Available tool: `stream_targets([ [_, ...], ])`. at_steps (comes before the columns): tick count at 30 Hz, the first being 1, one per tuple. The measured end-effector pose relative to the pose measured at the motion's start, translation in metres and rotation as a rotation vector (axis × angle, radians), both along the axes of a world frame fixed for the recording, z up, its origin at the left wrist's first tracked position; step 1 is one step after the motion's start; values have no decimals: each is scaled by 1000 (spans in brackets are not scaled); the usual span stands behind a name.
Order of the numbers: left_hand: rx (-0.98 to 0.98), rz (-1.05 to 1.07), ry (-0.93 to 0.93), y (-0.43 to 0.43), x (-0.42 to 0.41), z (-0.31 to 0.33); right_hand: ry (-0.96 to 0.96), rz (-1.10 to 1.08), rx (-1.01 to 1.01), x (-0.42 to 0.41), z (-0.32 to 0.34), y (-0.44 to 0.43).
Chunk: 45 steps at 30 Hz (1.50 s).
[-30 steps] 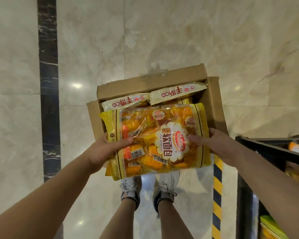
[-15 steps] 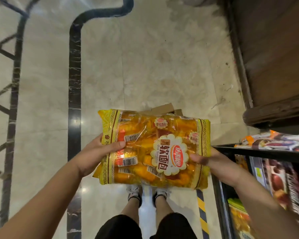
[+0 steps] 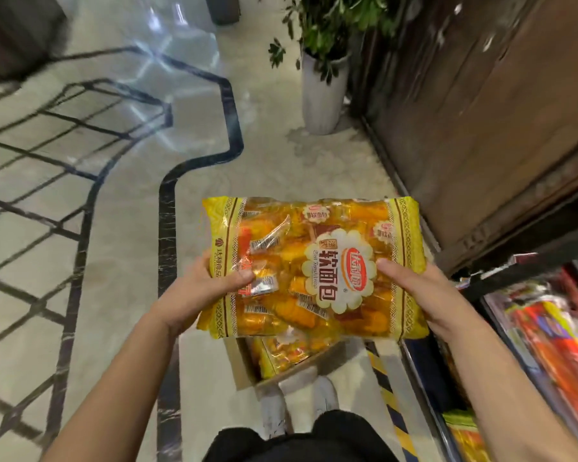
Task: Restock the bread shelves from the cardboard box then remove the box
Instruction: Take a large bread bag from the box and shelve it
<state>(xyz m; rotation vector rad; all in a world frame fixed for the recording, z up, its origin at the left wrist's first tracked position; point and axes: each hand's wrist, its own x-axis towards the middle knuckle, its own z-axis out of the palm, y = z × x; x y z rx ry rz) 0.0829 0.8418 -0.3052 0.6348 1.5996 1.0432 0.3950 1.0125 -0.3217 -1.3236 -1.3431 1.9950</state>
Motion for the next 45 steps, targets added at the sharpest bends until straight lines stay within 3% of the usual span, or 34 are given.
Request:
stream_targets([
  [8,139,-137,102,41,18,22,71,-94,72,34,25,-1],
  [14,205,-281,45,63,39,25,23,-241,150,67,54,-41],
  [20,251,-537,-22,77,58,21,-30,-533,223,89,65,-134],
  [25,245,-770,-88,64,95,12,-90,-817,158,104,60,-237],
  [29,215,-949,-141,34,146,11,-202,-1029,134,124,67,-316],
  [36,203,-1164,-127,-41,248,21,-220,-1235,115,174,72,-455],
  [45,174,-1239,-98,-170,360,19,-276,-1250,134,272,61,-590],
])
